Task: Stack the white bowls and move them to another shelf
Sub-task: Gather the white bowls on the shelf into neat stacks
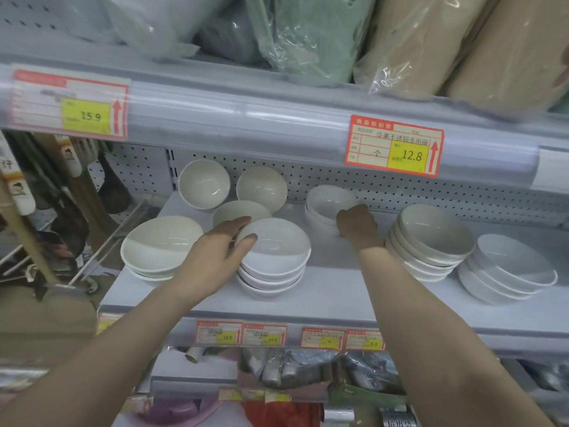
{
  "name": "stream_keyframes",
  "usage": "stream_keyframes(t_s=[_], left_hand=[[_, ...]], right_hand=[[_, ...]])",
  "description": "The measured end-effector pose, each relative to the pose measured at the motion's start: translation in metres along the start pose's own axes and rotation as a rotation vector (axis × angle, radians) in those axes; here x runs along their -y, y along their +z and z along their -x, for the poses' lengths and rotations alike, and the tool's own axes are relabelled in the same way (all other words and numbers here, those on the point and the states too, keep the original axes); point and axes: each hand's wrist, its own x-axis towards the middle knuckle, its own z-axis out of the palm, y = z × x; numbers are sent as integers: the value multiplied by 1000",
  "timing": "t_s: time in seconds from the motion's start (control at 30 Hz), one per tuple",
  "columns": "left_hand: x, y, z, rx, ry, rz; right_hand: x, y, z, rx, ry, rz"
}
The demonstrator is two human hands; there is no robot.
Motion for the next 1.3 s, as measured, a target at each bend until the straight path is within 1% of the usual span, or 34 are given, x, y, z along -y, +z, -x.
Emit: stream_keyframes(t_s=[0.17, 0.27, 0.33, 0.57, 0.77, 0.93, 1.07, 1.2, 1.3], left_hand=[[-1, -3, 6, 71, 14, 38], [-2, -4, 10, 141, 33, 72], [-4, -4, 14, 146, 33, 95], [-4, 6, 20, 117, 7, 246], [-5, 18, 22, 70, -17, 397], [-4, 22, 23, 69, -37, 432], [-4, 22, 25, 61, -45, 431], [-6, 21, 26, 56, -46, 407], [-9, 18, 28, 68, -59, 393]], right_hand=[[-8, -10, 35, 78, 45, 139], [-17, -14, 57, 67, 59, 146], [-26, -19, 69, 42, 61, 155], [-47, -37, 105, 24, 138, 71], [-43, -40, 116, 120, 219, -163], [-43, -42, 119, 83, 171, -178], [-34, -56, 114, 29, 121, -280], [-4, -79, 115, 7, 0, -300], [20, -85, 126, 48, -82, -265]])
